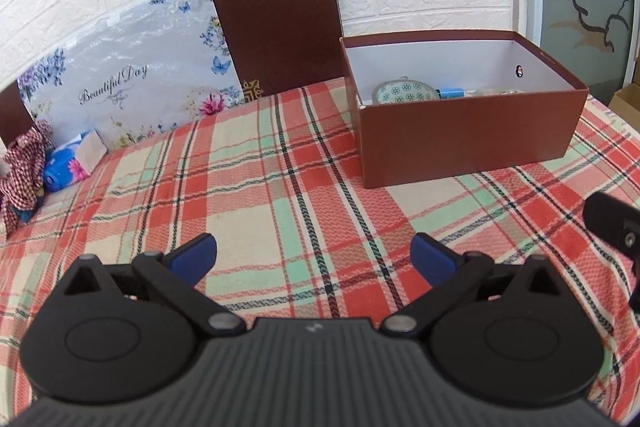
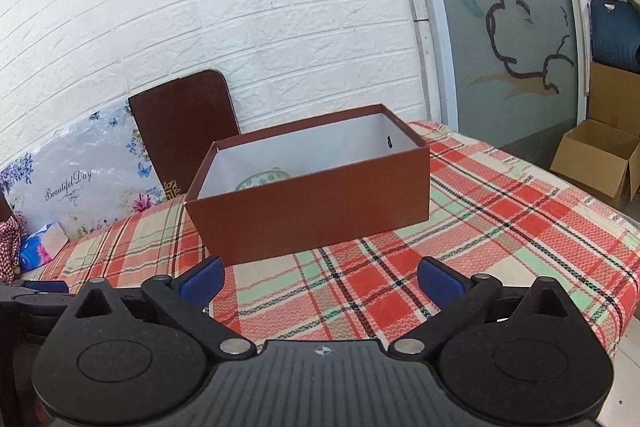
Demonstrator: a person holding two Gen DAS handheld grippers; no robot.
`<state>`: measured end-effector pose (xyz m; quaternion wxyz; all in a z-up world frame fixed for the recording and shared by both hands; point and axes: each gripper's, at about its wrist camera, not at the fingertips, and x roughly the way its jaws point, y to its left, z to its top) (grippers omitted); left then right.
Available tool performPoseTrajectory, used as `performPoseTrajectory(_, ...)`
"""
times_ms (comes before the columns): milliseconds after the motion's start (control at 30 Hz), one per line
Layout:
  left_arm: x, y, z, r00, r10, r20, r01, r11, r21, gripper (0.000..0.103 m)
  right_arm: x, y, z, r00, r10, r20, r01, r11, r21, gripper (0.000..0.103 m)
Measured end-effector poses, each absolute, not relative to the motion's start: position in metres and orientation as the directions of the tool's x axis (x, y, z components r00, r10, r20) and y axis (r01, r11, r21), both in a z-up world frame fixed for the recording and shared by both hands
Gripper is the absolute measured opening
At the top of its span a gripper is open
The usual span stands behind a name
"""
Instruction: Organize objects
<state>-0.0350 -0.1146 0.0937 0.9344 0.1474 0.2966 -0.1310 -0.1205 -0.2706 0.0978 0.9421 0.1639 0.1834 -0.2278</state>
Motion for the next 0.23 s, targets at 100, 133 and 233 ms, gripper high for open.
performPoseTrajectory(100,-0.0369,-0.1147,0.0955,0.792,-0.162,-0.589,0.336,0.92,0.2,0.103,-0.1223,-0.2725,0.0987,0.831,-0.377,-0.409,0.494,0.838,0.231,0.102)
performPoseTrajectory(133,-0.0377,-0.1152,0.0959,0.794,-0.159,-0.587,0.336,0.92,0.204,0.103,-0.1225,-0.2737,0.0989,0.831,-0.378,-0.407,0.495,0.836,0.234,0.102)
performPoseTrajectory(233,-0.041,-0.1176,0.0965,0.802,-0.152,-0.577,0.335,0.915,0.226,0.103,-0.1242,-0.2749,0.0996,0.833,-0.382,-0.401,0.499,0.832,0.242,0.102)
